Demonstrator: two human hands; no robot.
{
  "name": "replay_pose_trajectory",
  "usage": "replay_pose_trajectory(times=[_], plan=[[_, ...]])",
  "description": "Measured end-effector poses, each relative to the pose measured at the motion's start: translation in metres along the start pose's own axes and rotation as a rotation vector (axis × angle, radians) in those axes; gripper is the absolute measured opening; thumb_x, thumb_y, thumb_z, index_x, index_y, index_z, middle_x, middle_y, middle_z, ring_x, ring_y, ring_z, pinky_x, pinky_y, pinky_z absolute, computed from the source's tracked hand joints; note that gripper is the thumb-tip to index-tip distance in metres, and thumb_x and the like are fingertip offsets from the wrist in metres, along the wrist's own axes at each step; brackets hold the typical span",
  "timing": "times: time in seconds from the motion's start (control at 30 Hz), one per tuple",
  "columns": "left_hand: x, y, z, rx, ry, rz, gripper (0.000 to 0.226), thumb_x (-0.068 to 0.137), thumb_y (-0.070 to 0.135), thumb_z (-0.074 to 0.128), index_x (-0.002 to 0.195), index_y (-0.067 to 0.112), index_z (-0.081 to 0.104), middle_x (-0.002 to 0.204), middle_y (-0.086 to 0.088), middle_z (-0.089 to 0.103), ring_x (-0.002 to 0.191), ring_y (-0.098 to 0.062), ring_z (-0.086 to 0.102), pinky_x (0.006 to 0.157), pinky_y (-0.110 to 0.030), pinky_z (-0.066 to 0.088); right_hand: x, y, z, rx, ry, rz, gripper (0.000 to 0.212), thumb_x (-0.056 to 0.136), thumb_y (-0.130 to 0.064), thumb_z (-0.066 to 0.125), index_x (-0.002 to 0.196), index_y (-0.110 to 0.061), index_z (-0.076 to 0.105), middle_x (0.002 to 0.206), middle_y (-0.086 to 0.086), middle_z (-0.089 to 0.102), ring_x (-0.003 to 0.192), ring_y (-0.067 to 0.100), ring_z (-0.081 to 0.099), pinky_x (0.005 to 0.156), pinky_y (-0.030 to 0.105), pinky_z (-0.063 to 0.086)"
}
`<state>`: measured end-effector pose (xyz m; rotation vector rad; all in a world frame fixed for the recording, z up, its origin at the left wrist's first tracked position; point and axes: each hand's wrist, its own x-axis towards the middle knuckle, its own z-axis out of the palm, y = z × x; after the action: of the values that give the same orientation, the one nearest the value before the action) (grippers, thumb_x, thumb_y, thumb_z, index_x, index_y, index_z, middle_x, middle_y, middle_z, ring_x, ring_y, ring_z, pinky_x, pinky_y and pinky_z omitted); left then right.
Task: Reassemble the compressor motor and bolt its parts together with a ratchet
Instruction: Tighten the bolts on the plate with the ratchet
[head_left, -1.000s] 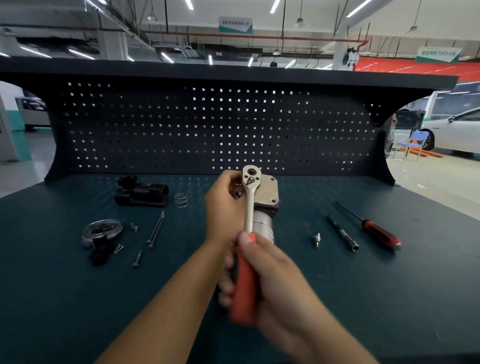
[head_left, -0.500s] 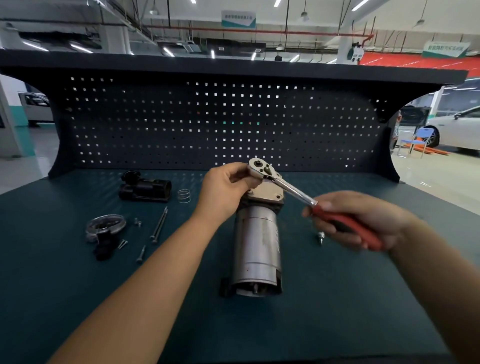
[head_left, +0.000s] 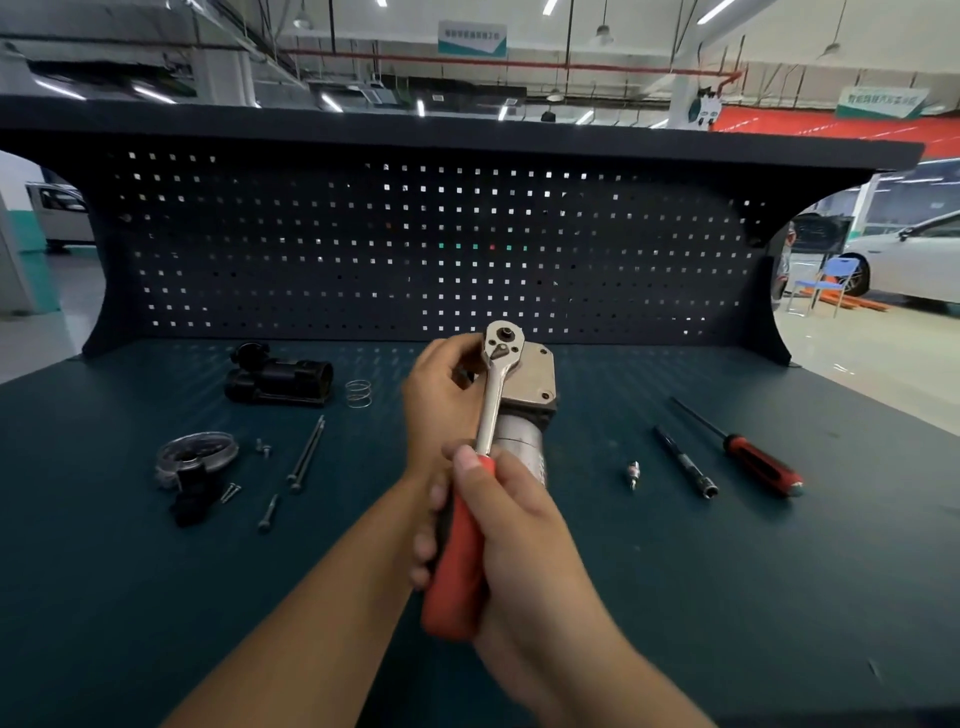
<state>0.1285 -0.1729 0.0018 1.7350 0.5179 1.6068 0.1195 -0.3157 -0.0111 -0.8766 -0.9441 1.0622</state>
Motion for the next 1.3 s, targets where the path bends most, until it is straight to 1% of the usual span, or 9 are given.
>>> replay_pose_trajectory(times=[0.13, 0.27, 0.47, 0.63, 0.77, 0.83, 1.0, 1.13, 1.3], plan=[[0.005, 0.001, -0.005, 0.054, 0.012, -0.013, 0.023, 0.077, 0.007, 0.073, 0.078, 0.029, 0.068, 0.081, 0.006, 0.067, 0.072, -0.004, 0.060, 0.069, -0.020, 0.049, 0.002, -0.015, -0.021, 0.103, -0.061, 0.058, 0.028, 0.078, -0.022, 0.058, 0.100, -0.007, 0.049, 0.060, 0.001, 0.053, 0.039, 0.012, 0.045, 0.037, 0.019, 0.038], [0.011, 0.005, -0.013, -0.036, -0.126, -0.038, 0.036, 0.079, 0.004, 0.070, 0.074, 0.039, 0.067, 0.077, 0.014, 0.070, 0.072, 0.002, 0.063, 0.070, -0.016, 0.051, 0.013, -0.063, -0.092, -0.229, -0.095, 0.172, 0.028, 0.075, -0.023, 0.059, 0.094, -0.003, 0.063, 0.059, 0.003, 0.051, 0.037, 0.008, 0.041, 0.031, 0.014, 0.032], [0.017, 0.007, -0.013, -0.034, -0.221, -0.029, 0.038, 0.078, 0.002, 0.071, 0.071, 0.040, 0.068, 0.073, 0.019, 0.070, 0.075, -0.001, 0.064, 0.074, -0.023, 0.053, 0.011, -0.093, -0.141, -0.293, 0.075, 0.099, 0.030, 0.073, -0.011, 0.055, 0.099, 0.001, 0.066, 0.079, 0.014, 0.065, 0.040, 0.009, 0.044, 0.031, 0.013, 0.032], [0.009, 0.000, -0.007, -0.061, -0.154, -0.028, 0.031, 0.081, 0.006, 0.070, 0.083, 0.036, 0.066, 0.087, 0.009, 0.071, 0.081, -0.005, 0.065, 0.077, -0.020, 0.051, -0.016, -0.038, -0.082, -0.014, 0.009, 0.153, 0.033, 0.072, -0.029, 0.057, 0.091, -0.004, 0.068, 0.058, 0.008, 0.055, 0.033, 0.009, 0.039, 0.030, 0.011, 0.027], [-0.002, -0.004, 0.002, -0.130, 0.009, -0.032, 0.035, 0.077, 0.005, 0.074, 0.081, 0.038, 0.066, 0.091, -0.002, 0.069, 0.079, -0.008, 0.065, 0.072, -0.019, 0.050, -0.016, -0.001, -0.003, 0.214, -0.017, 0.145, 0.033, 0.082, -0.034, 0.055, 0.102, -0.007, 0.054, 0.067, 0.012, 0.059, 0.041, 0.023, 0.055, 0.037, 0.024, 0.045], [-0.007, -0.004, 0.005, -0.122, 0.044, 0.010, 0.038, 0.074, 0.006, 0.077, 0.079, 0.041, 0.064, 0.088, 0.007, 0.066, 0.076, 0.000, 0.063, 0.071, -0.018, 0.049, -0.010, 0.009, 0.013, 0.166, -0.007, 0.133, 0.030, 0.096, -0.032, 0.046, 0.112, -0.008, 0.049, 0.079, 0.013, 0.061, 0.050, 0.027, 0.061, 0.039, 0.029, 0.049], [-0.006, -0.004, 0.007, -0.046, 0.101, 0.066, 0.030, 0.072, 0.016, 0.080, 0.081, 0.038, 0.061, 0.086, 0.005, 0.066, 0.075, -0.006, 0.061, 0.070, -0.019, 0.049, -0.009, 0.004, 0.010, -0.151, 0.006, 0.080, 0.022, 0.101, -0.030, 0.038, 0.109, -0.010, 0.042, 0.065, 0.005, 0.061, 0.049, 0.023, 0.061, 0.035, 0.018, 0.038], [0.001, -0.002, 0.002, -0.037, 0.068, 0.006, 0.023, 0.075, 0.012, 0.078, 0.077, 0.034, 0.068, 0.079, 0.005, 0.070, 0.072, -0.005, 0.064, 0.068, -0.019, 0.050, -0.019, -0.019, -0.013, -0.088, -0.018, 0.149, 0.015, 0.087, -0.021, 0.058, 0.093, -0.010, 0.051, 0.063, 0.004, 0.062, 0.043, 0.016, 0.057, 0.034, 0.013, 0.031], [0.010, 0.005, -0.010, -0.084, -0.119, -0.032, 0.032, 0.077, 0.006, 0.074, 0.075, 0.038, 0.067, 0.070, 0.019, 0.070, 0.069, 0.004, 0.064, 0.065, -0.012, 0.050, -0.029, -0.070, -0.084, -0.273, 0.138, 0.094, 0.037, 0.055, -0.018, 0.076, 0.087, -0.001, 0.067, 0.064, 0.005, 0.062, 0.038, 0.006, 0.043, 0.028, 0.010, 0.024]])
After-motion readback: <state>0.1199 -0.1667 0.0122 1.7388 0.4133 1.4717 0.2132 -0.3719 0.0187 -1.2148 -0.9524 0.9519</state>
